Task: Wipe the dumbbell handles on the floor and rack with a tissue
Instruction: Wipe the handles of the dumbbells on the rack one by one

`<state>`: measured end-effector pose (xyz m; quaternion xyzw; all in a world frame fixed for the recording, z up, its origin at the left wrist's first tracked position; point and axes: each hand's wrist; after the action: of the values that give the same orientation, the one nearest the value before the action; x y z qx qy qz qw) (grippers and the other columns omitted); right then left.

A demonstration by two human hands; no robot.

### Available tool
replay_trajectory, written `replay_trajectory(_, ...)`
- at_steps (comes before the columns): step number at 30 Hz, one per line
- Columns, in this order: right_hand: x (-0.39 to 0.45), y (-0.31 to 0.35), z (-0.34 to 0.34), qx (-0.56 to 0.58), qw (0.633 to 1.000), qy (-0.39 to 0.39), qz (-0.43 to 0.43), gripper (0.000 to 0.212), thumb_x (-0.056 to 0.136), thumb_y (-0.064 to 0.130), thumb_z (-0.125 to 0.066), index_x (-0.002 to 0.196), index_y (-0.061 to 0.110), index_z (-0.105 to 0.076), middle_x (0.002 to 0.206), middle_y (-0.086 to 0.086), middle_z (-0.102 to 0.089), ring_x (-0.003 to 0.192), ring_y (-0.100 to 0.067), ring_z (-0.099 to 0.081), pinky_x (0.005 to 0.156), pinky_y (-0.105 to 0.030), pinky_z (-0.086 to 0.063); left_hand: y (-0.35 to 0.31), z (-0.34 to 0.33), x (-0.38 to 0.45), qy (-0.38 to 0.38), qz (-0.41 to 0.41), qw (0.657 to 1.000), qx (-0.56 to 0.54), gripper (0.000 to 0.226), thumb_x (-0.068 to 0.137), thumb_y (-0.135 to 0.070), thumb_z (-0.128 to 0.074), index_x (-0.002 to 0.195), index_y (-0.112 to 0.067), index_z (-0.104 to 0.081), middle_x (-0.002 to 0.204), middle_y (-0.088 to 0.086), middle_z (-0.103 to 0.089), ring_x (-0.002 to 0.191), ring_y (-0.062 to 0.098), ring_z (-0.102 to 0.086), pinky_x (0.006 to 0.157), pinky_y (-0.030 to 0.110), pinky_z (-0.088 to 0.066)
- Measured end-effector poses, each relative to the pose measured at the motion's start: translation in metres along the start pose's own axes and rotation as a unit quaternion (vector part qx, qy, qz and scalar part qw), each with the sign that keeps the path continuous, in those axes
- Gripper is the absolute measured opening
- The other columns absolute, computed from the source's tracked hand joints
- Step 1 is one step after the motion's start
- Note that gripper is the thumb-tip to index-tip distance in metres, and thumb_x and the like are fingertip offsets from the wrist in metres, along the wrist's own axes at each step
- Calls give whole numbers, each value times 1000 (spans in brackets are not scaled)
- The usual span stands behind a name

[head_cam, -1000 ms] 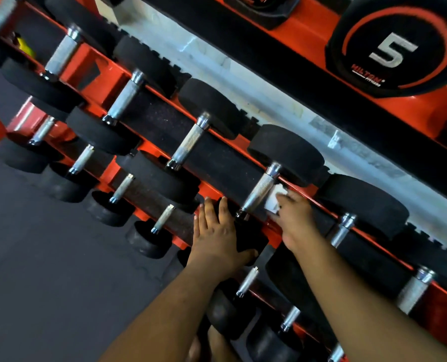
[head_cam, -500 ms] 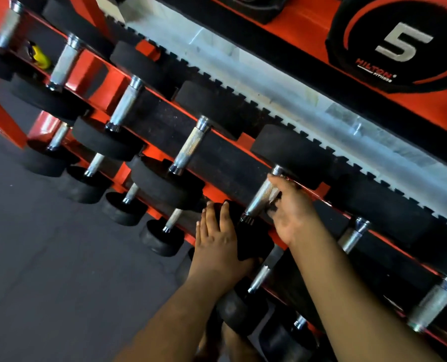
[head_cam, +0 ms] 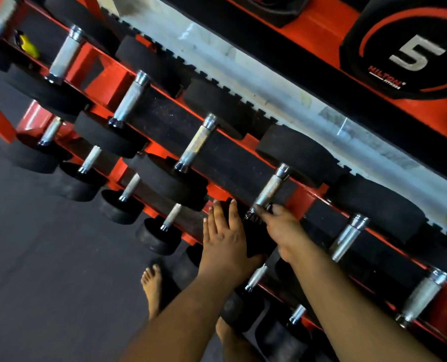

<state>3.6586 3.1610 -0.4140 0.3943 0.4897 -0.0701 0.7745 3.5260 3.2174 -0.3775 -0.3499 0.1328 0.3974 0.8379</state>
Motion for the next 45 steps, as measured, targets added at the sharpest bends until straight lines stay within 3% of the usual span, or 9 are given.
replay_trajectory(8, -42, 2, 8, 119, 988, -91, 25, 13, 95, 9, -62, 101, 13, -73, 96, -8, -75, 87, -25, -65, 79, -34, -50, 16, 21, -8, -26, -49, 998, 16, 131, 76, -69, -68, 154, -26, 28, 169, 9, 12, 155, 23, 14, 126, 43, 5)
replay_trajectory(13, -55, 43, -16, 122, 985, -54, 109, 19, 100, 11, -58, 105, 24, -72, 107, -2, -73, 96, -18, -69, 69, -34, -59, 54, 61, 4, -179, -123, 973, 79, 99, 75, -59, -74, 156, -20, -32, 165, 13, -26, 154, 30, -19, 122, 53, -20)
replay_trajectory(17, -38, 77, -61, 61, 967, -41, 246, 25, 102, 11, -55, 113, 28, -69, 115, 1, -67, 105, -19, -67, 74, -34, -61, 92, 94, 34, -214, -83, 966, 118, 89, 80, -61, -70, 153, -21, -37, 164, 10, -26, 154, 29, -16, 121, 59, -15)
replay_trajectory(22, 3, 111, -110, -294, 781, -25, 551, 38, 96, 6, -54, 130, 15, -67, 131, -2, -67, 124, -14, -61, 106, -30, -48, 122, 120, 64, -88, -30, 993, 70, 118, 79, -57, -76, 161, -18, 0, 168, 15, 7, 156, 28, 10, 126, 48, -3)
replay_trajectory(26, 31, 127, -142, -501, 613, -8, 611, 45, 89, -2, -53, 130, 10, -66, 138, -11, -62, 132, -31, -55, 110, -44, -42, 120, 132, 82, -43, -16, 999, 2, 142, 63, -51, -89, 160, -14, 7, 167, 20, 6, 156, 28, 8, 127, 43, -1)
replay_trajectory(29, 37, 121, -137, -713, 469, 35, 520, 51, 97, 15, -47, 148, 17, -47, 158, -5, -41, 151, -26, -27, 121, -51, -18, 118, 136, 88, -22, 0, 1000, 0, 147, 60, -56, -89, 160, -14, 10, 166, 23, 9, 155, 31, 11, 126, 41, 2)
replay_trajectory(35, 49, 117, -92, -734, 369, 41, 569, 58, 97, 35, -34, 153, 21, -40, 162, -3, -34, 151, -24, -26, 114, -68, -22, 119, 145, 93, 46, 6, 999, 8, 140, 67, -61, -84, 159, -20, 13, 165, 20, 20, 153, 32, 20, 126, 45, 3)
replay_trajectory(40, 55, 132, -131, -725, 412, 11, 552, 44, 93, 26, -31, 115, 20, -68, 116, 2, -63, 124, -20, -53, 118, -68, -6, 123, 148, 100, 87, 8, 996, 0, 131, 75, -60, -78, 159, -23, 16, 163, 19, 27, 152, 32, 24, 125, 44, 6)
replay_trajectory(45, 54, 117, -96, -717, 355, 20, 600, 54, 97, 23, -41, 150, 16, -44, 158, -7, -40, 149, -29, -31, 116, -67, -20, 124, 147, 97, 81, 0, 997, 2, 131, 76, -62, -77, 158, -24, 17, 164, 18, 26, 152, 32, 23, 126, 48, 2)
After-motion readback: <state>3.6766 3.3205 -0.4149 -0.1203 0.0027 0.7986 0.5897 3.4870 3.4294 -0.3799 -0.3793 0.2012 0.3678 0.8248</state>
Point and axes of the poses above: each hand's wrist, its own x-axis towards the middle knuckle, its own z-axis out of the back of the hand, y = z × x
